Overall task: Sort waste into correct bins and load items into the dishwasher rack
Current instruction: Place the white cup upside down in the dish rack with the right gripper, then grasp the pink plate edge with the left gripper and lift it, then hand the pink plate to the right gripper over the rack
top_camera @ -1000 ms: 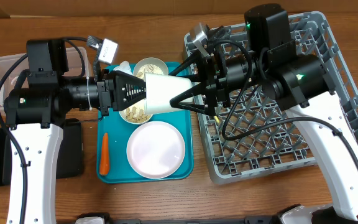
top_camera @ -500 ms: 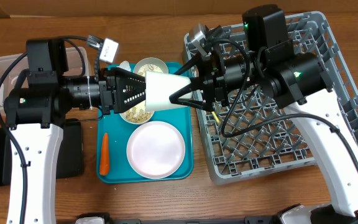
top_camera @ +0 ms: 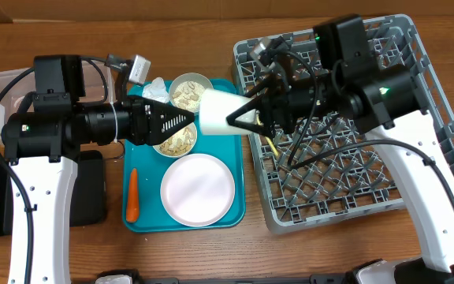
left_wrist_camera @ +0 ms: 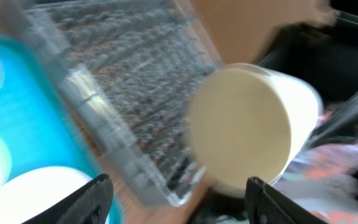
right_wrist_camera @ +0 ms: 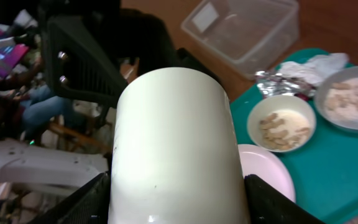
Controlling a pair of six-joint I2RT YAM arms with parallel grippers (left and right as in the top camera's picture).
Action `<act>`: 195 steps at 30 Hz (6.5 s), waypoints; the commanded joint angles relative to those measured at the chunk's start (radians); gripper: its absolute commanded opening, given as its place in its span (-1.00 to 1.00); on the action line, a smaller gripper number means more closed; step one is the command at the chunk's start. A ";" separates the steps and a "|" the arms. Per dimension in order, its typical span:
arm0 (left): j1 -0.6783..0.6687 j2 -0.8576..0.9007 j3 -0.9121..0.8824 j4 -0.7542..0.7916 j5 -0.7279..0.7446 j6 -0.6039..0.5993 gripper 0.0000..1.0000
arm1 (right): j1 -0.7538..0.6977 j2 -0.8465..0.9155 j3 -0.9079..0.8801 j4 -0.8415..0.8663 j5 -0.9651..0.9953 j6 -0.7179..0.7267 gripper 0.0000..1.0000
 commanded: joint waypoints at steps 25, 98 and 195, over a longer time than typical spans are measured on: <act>0.005 0.001 0.013 -0.127 -0.362 -0.005 0.43 | -0.537 -0.020 0.006 -0.522 0.969 0.448 0.11; -0.161 0.003 -0.833 0.359 -0.851 -0.497 -0.30 | -0.203 -0.293 -0.124 -0.229 0.399 0.390 0.72; -0.173 -0.064 -0.173 -0.034 -0.654 -0.176 0.27 | -0.254 0.011 -0.072 0.016 1.446 0.085 -0.92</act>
